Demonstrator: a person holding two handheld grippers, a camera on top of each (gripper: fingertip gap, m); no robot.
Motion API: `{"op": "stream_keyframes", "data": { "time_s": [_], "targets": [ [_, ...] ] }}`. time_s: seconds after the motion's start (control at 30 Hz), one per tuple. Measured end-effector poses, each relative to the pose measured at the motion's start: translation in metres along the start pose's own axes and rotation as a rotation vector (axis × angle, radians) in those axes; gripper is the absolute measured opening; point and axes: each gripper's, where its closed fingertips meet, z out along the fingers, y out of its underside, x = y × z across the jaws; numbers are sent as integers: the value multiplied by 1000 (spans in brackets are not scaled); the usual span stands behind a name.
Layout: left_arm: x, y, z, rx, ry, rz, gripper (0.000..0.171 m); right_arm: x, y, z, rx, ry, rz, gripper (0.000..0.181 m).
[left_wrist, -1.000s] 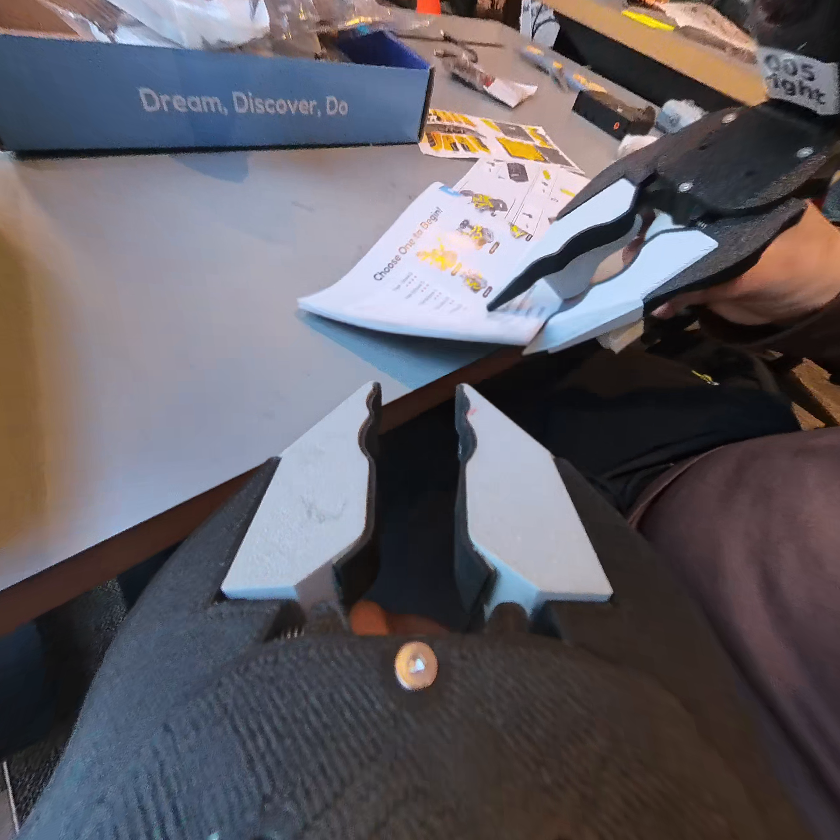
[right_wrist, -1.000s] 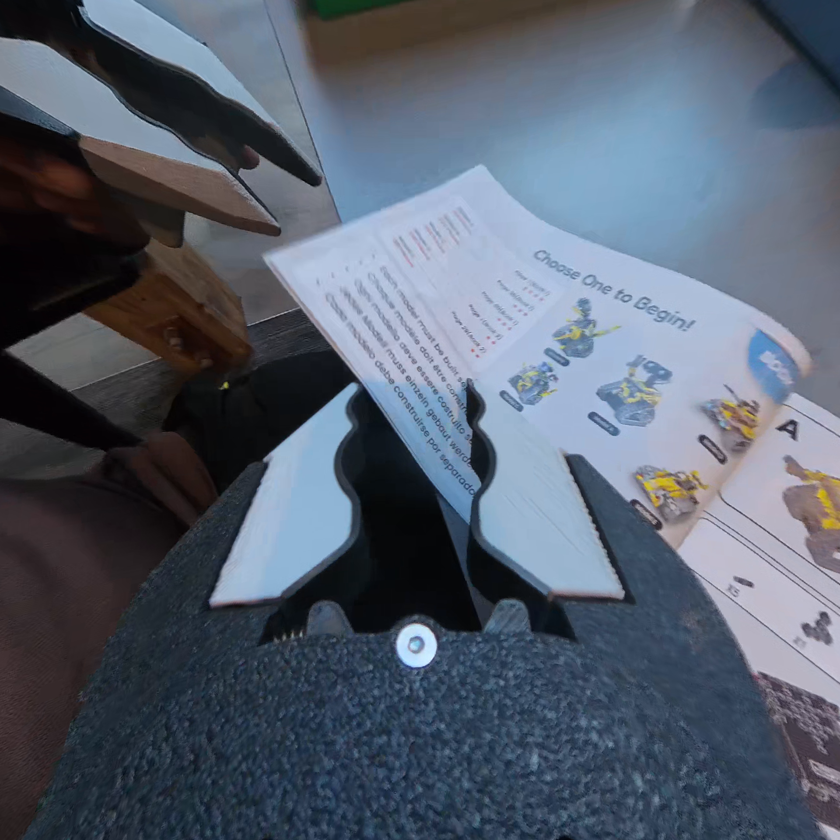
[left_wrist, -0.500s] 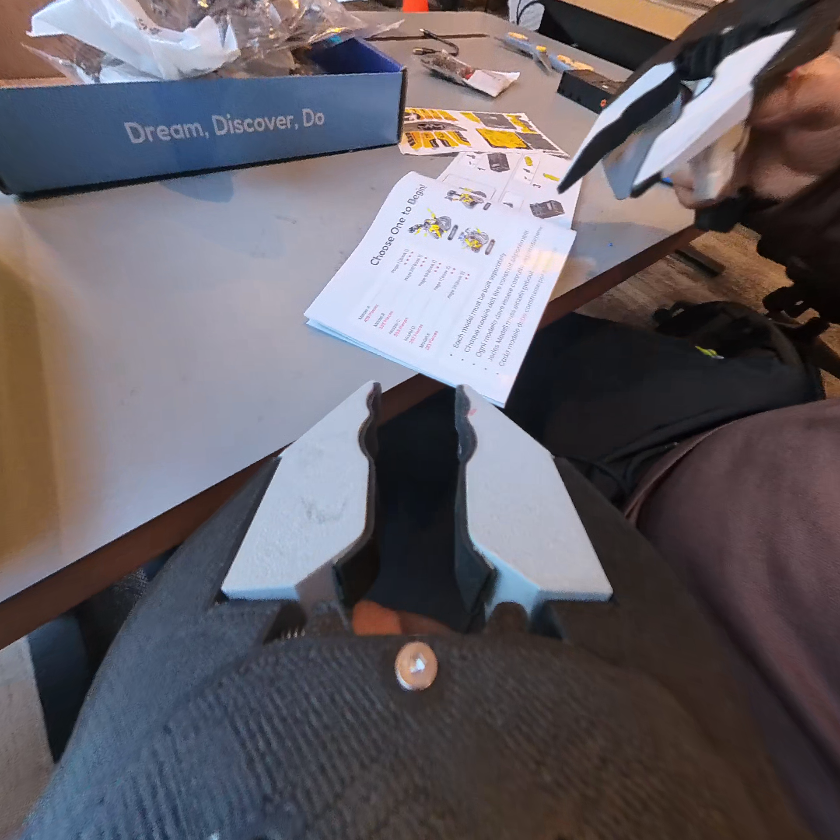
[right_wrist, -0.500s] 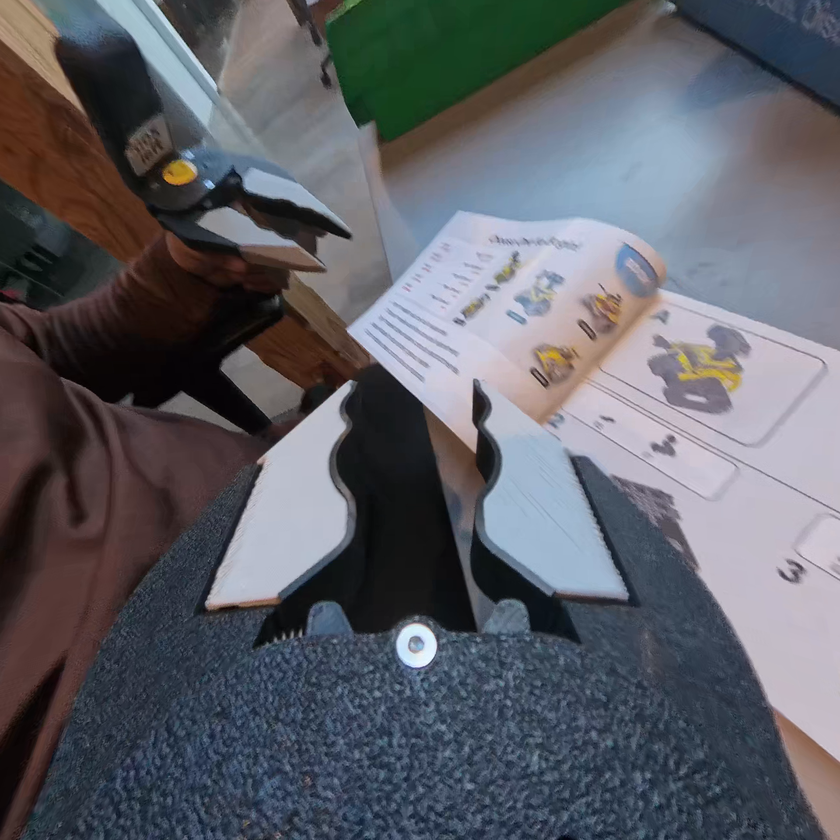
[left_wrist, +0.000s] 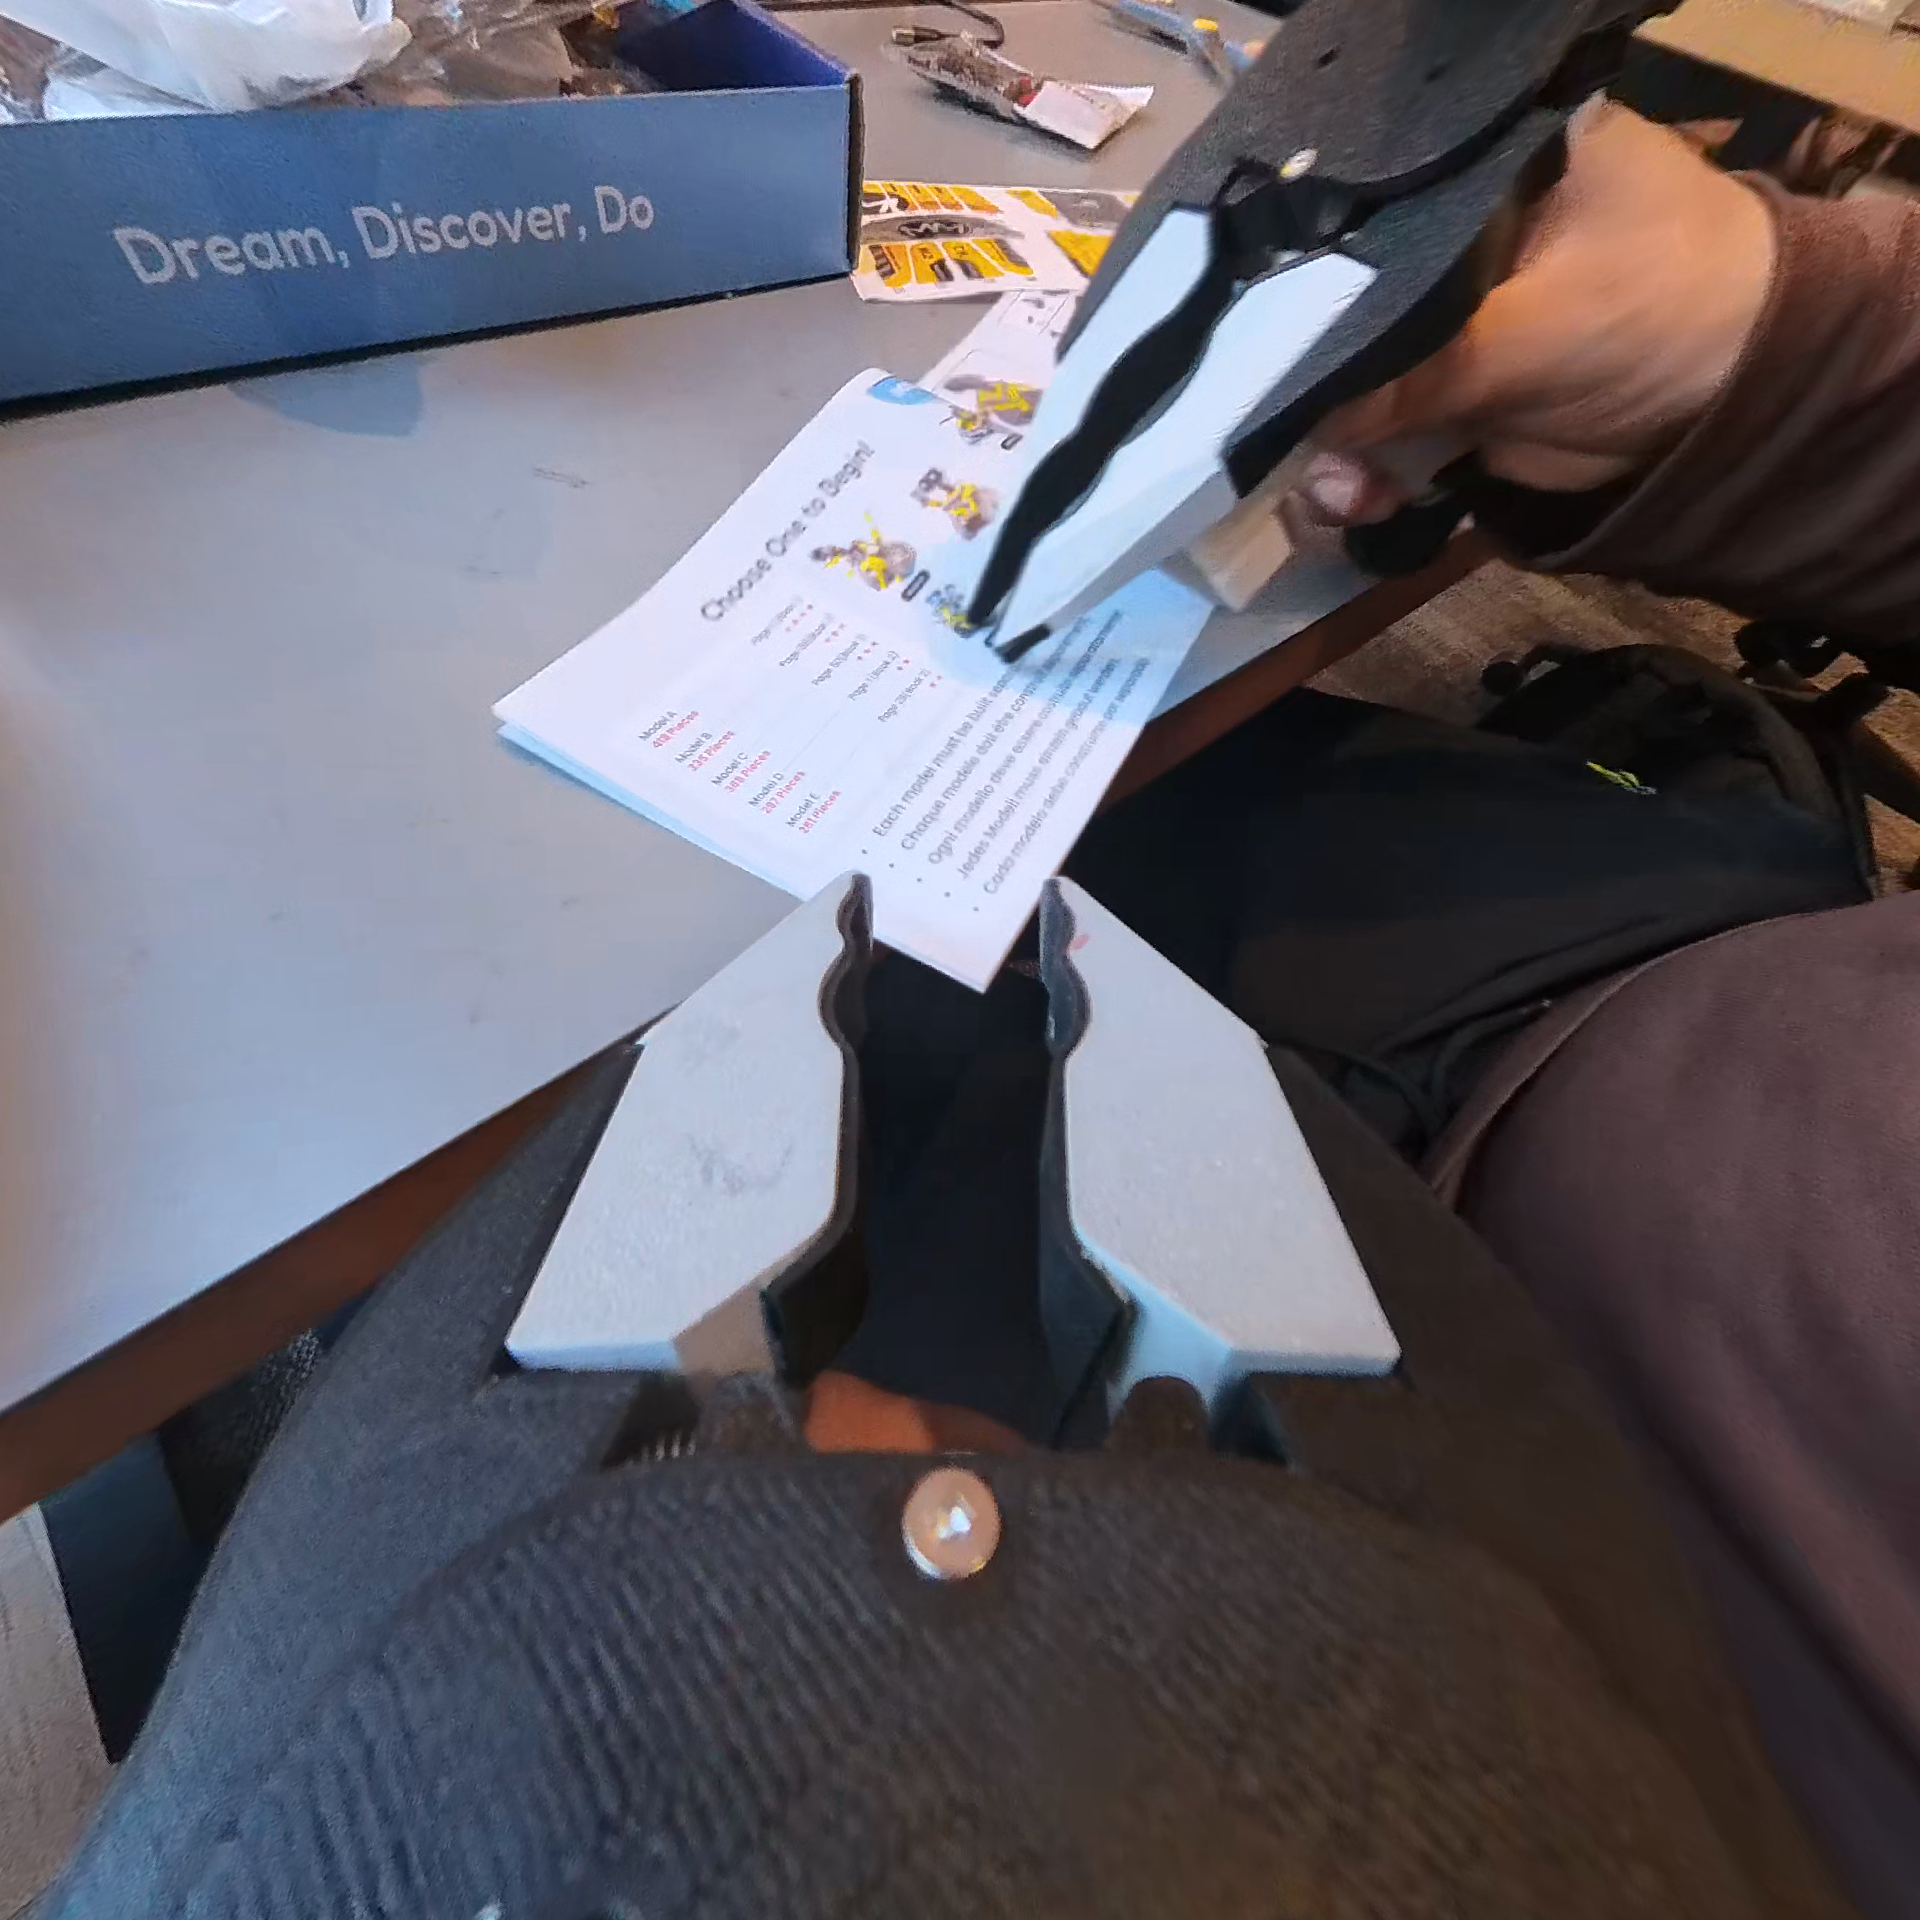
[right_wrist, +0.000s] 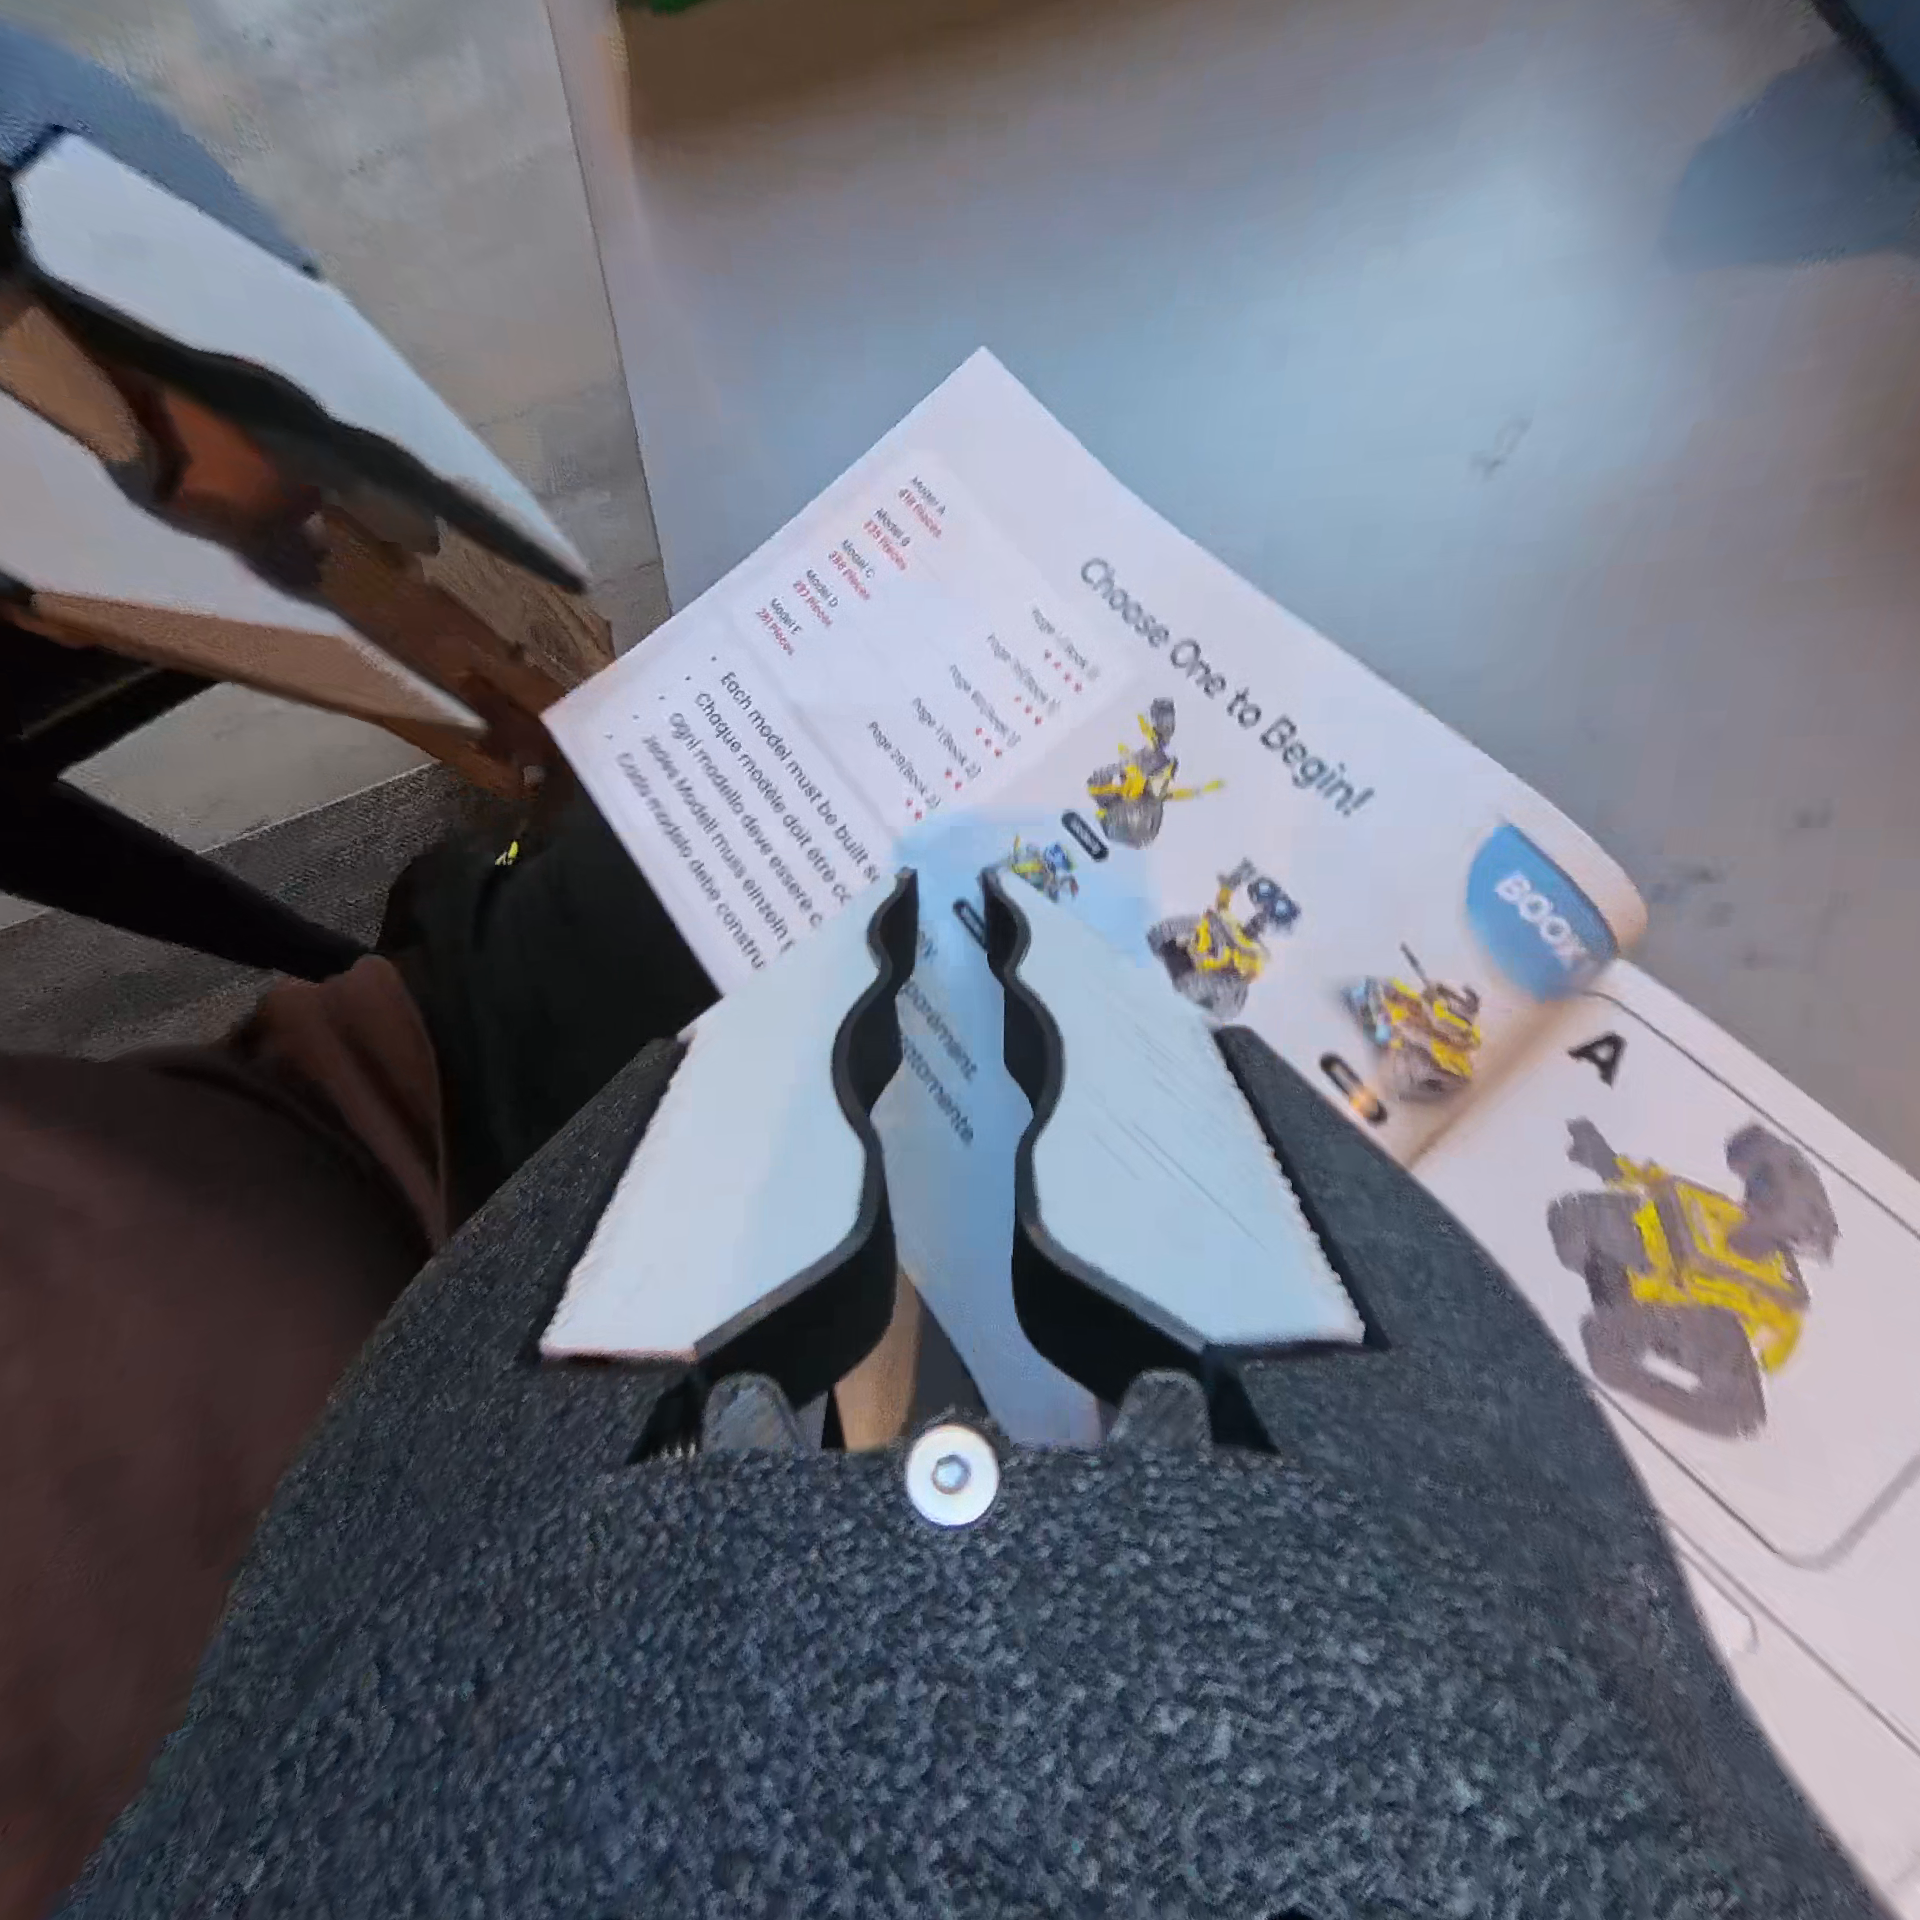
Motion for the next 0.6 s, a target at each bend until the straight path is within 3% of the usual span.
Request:
{"op": "stream_keyframes", "data": {
  "time_s": [0.07, 0.43, 0.6],
  "targets": [
    [2, 3, 1, -6, 3, -4, 30, 3, -3, 8, -9, -8, 40, 0],
    [19, 11, 14, -15, 64, 4, 30, 42, -37, 33, -48, 94, 66, 0],
    [24, 24, 22, -35, 46, 95, 29, 32, -61, 5, 119, 139, -9, 0]
  ]
}}
